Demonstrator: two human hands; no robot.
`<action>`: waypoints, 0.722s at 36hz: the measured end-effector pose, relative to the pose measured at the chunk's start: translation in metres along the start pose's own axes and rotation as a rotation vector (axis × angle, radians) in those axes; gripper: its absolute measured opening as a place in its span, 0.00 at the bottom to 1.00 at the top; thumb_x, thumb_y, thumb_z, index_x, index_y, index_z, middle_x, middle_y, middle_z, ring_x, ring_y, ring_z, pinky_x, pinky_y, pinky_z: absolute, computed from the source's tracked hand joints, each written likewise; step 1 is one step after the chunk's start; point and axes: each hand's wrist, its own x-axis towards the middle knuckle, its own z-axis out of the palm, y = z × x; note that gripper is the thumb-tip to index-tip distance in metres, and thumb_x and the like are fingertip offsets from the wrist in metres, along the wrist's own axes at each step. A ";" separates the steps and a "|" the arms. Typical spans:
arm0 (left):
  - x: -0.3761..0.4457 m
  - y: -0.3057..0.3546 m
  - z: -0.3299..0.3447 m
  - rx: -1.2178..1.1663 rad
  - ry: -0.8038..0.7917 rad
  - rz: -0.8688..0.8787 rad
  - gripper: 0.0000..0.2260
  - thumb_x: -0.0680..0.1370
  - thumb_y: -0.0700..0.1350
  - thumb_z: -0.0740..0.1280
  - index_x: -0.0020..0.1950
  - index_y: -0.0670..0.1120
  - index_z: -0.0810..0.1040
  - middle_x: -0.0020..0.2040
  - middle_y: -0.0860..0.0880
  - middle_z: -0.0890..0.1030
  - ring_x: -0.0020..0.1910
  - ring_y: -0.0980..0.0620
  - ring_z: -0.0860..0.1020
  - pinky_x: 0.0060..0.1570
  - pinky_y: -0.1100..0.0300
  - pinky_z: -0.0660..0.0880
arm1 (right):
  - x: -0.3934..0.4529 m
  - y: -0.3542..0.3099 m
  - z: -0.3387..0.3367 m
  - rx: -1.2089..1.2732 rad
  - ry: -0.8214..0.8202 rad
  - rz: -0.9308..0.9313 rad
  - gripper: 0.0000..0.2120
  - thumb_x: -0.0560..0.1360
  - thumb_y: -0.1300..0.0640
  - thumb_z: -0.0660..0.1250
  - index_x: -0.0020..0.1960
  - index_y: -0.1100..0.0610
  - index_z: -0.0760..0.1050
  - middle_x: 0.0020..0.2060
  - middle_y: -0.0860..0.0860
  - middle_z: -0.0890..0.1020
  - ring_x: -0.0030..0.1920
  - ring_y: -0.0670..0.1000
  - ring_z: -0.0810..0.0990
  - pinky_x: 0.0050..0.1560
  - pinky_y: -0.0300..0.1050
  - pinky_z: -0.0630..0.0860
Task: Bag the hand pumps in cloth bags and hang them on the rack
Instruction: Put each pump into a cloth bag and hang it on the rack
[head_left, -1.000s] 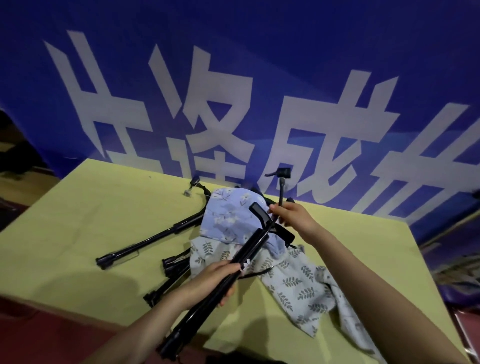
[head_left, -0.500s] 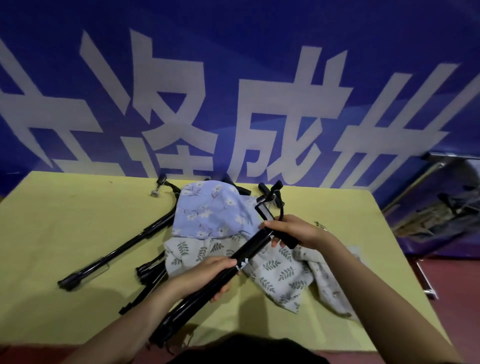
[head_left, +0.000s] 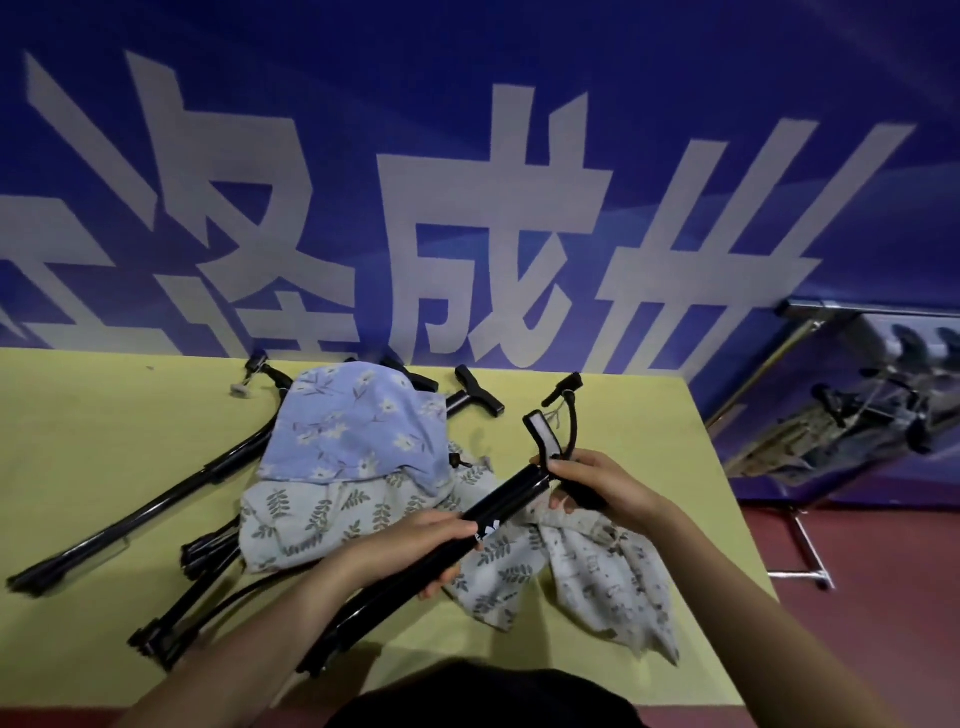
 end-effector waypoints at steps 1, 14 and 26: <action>0.003 0.001 0.003 -0.006 0.008 0.007 0.13 0.81 0.52 0.61 0.54 0.43 0.76 0.31 0.47 0.76 0.25 0.50 0.73 0.28 0.59 0.71 | -0.003 0.003 -0.006 0.020 -0.006 0.001 0.15 0.76 0.54 0.67 0.59 0.61 0.76 0.46 0.52 0.84 0.36 0.52 0.81 0.35 0.40 0.76; 0.040 0.034 0.059 0.031 0.158 0.053 0.13 0.81 0.52 0.59 0.53 0.44 0.76 0.31 0.48 0.77 0.26 0.49 0.74 0.28 0.60 0.70 | -0.008 0.022 -0.028 0.793 0.129 -0.171 0.17 0.70 0.47 0.68 0.52 0.59 0.79 0.39 0.53 0.82 0.36 0.48 0.79 0.32 0.37 0.73; 0.068 0.041 0.080 0.201 0.480 0.038 0.20 0.83 0.55 0.49 0.59 0.48 0.77 0.53 0.49 0.80 0.53 0.50 0.78 0.57 0.55 0.73 | -0.019 0.015 -0.028 0.165 0.410 -0.069 0.09 0.78 0.55 0.65 0.41 0.57 0.70 0.29 0.48 0.73 0.28 0.45 0.73 0.30 0.38 0.70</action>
